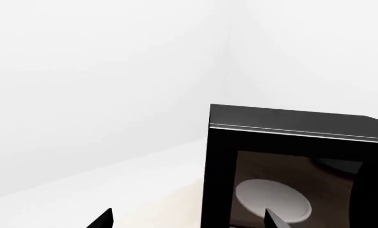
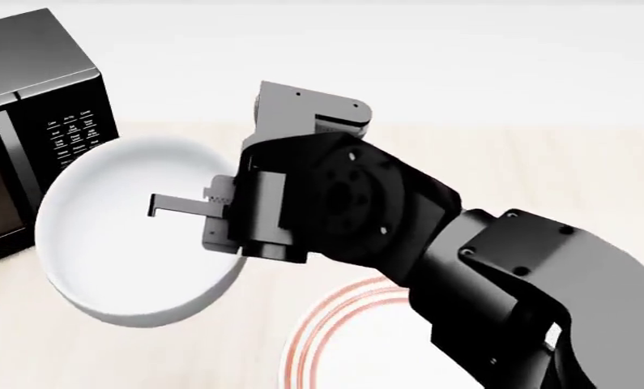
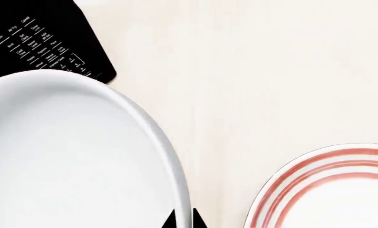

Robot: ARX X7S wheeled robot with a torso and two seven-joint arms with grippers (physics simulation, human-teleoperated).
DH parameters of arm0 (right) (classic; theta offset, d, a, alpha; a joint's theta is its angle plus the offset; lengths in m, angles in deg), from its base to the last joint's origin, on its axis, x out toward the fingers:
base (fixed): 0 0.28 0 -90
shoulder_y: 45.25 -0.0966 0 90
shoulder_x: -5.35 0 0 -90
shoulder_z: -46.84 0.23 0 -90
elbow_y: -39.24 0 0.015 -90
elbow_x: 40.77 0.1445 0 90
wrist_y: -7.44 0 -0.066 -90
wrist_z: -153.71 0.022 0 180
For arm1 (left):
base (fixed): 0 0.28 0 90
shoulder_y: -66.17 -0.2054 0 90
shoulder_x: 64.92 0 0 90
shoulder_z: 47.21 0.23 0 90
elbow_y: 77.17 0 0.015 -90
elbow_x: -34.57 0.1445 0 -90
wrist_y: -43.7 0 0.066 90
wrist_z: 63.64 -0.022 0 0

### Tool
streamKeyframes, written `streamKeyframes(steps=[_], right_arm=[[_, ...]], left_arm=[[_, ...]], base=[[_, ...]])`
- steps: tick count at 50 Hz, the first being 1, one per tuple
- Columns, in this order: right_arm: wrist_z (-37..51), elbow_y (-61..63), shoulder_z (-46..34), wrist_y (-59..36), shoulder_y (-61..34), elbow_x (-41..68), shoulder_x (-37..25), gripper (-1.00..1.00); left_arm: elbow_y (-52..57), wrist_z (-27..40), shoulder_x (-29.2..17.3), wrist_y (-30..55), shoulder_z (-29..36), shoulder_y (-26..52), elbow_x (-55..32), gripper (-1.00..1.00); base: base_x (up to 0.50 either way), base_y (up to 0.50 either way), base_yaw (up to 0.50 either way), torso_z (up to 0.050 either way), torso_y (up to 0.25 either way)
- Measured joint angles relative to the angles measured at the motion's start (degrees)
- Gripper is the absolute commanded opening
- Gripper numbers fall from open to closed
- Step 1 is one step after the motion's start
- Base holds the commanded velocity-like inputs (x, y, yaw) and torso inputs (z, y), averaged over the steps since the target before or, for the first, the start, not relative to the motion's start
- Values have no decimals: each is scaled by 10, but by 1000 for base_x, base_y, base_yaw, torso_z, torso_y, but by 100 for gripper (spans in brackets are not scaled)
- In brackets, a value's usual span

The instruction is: Put the white bowl to the right of the plate.

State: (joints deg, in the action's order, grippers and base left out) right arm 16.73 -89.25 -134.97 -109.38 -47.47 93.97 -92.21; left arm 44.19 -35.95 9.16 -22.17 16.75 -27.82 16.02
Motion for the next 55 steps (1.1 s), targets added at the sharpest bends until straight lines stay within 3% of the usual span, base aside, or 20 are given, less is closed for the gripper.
streamKeyframes(steps=[33,55], right_arm=[[72,126,26,-14,-65,9,-194,-100],[66,102,24,1,-48,-6,-301,-100]], left_arm=[[-2,7,-5,-2,22,1,9,100],[-4,9,-9,-2,46,4,19,100]], base=[[0,0,0,0,1],[0,0,0,0,0]])
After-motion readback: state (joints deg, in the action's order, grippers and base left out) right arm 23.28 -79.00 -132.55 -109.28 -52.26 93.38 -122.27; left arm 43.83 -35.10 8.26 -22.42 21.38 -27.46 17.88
